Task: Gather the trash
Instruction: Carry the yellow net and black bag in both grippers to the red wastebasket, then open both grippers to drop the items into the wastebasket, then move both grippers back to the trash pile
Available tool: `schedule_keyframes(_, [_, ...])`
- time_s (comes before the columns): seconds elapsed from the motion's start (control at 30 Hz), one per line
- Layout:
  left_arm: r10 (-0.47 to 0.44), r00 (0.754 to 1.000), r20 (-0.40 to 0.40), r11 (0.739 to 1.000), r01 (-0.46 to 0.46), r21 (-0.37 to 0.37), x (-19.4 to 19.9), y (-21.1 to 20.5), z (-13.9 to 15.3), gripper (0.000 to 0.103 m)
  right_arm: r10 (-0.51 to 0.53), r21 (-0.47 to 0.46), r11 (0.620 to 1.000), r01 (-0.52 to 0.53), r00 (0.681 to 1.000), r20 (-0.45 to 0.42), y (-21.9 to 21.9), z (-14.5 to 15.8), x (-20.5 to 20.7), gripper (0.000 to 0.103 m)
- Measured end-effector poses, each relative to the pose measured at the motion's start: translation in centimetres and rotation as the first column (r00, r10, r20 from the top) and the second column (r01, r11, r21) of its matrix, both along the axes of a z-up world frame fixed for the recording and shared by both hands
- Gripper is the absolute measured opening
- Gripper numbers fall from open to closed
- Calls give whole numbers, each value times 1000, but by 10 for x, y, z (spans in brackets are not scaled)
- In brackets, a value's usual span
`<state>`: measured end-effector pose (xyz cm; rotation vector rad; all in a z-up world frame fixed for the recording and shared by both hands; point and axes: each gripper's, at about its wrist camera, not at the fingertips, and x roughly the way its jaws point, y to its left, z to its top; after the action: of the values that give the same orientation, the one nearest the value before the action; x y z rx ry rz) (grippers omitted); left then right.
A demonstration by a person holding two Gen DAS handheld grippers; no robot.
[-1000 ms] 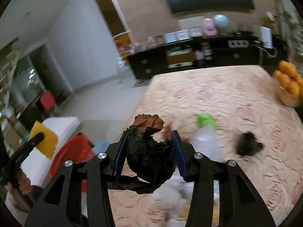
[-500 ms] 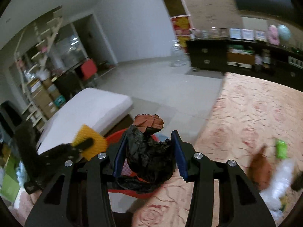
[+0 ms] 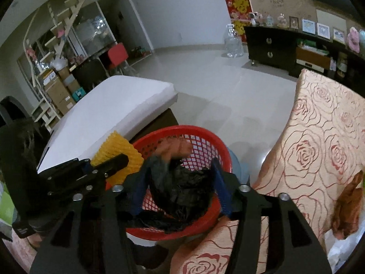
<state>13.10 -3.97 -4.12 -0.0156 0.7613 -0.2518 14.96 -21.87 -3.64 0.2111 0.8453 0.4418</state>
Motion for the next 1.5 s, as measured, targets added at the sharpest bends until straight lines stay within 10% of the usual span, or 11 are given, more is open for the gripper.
schedule_keyframes(0.43, [-1,992,123,1000,2,-10,-13,-4,17,82,-106,-14,994,107,992,67,-30,19,-19,78])
schedule_keyframes(0.77, [-44,986,163,998,51,-41,-26,-24,25,86,-301,-68,945,321,930,209,-106,53,-70,84])
schedule_keyframes(1.17, [-166,973,162,985,171,-21,-40,-73,23,86,-630,-49,757,652,748,209,-216,38,-146,87])
schedule_keyframes(1.5, [-248,960,128,968,250,1,-45,-114,10,86,-716,-52,675,736,671,191,-253,27,-173,87])
